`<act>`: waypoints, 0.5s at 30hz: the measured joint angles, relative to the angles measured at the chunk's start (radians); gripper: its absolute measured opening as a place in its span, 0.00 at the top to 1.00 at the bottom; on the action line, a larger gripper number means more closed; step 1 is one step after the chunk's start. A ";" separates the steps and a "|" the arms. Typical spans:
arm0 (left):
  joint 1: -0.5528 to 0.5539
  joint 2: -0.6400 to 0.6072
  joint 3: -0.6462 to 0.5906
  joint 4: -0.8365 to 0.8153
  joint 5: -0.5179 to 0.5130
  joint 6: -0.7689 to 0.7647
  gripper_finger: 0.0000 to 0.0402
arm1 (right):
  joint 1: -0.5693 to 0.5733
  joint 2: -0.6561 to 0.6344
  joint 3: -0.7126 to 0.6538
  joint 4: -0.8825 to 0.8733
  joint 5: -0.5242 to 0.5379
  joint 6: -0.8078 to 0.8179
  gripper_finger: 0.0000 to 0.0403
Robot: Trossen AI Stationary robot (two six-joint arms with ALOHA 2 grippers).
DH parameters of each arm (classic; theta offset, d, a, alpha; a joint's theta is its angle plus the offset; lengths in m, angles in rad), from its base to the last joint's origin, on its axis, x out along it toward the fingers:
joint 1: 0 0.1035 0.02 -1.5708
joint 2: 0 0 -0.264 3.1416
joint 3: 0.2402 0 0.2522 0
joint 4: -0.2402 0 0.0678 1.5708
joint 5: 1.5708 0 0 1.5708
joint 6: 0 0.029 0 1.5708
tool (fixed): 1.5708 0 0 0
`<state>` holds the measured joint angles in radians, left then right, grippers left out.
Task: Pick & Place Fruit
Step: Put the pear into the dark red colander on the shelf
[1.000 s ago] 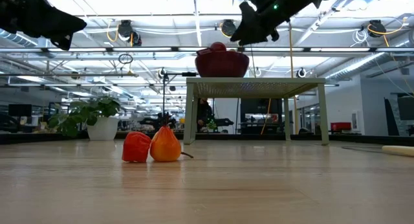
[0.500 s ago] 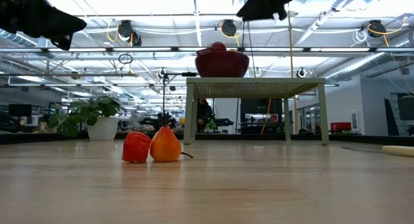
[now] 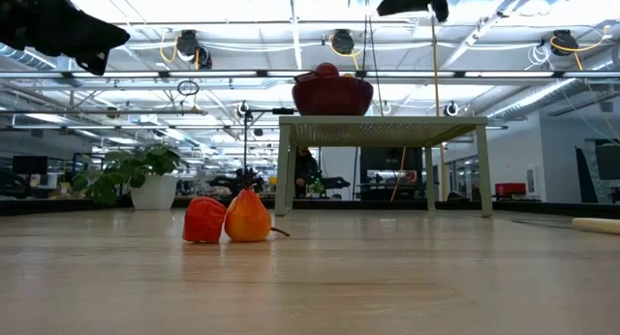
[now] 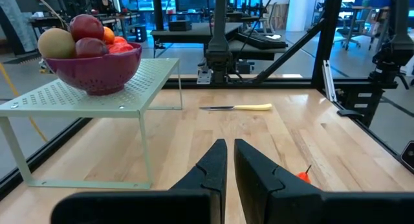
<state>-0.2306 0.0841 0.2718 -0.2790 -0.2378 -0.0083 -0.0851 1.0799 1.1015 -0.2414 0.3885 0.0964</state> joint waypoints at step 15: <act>0.000 0.001 0.000 0.073 0.002 0.004 0.92 | 0.092 -0.147 0.000 -0.171 0.002 0.076 1.00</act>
<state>-0.2306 0.0849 0.2718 -0.2062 -0.2355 -0.0040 0.0071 0.9324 1.1015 -0.4122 0.3904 0.1726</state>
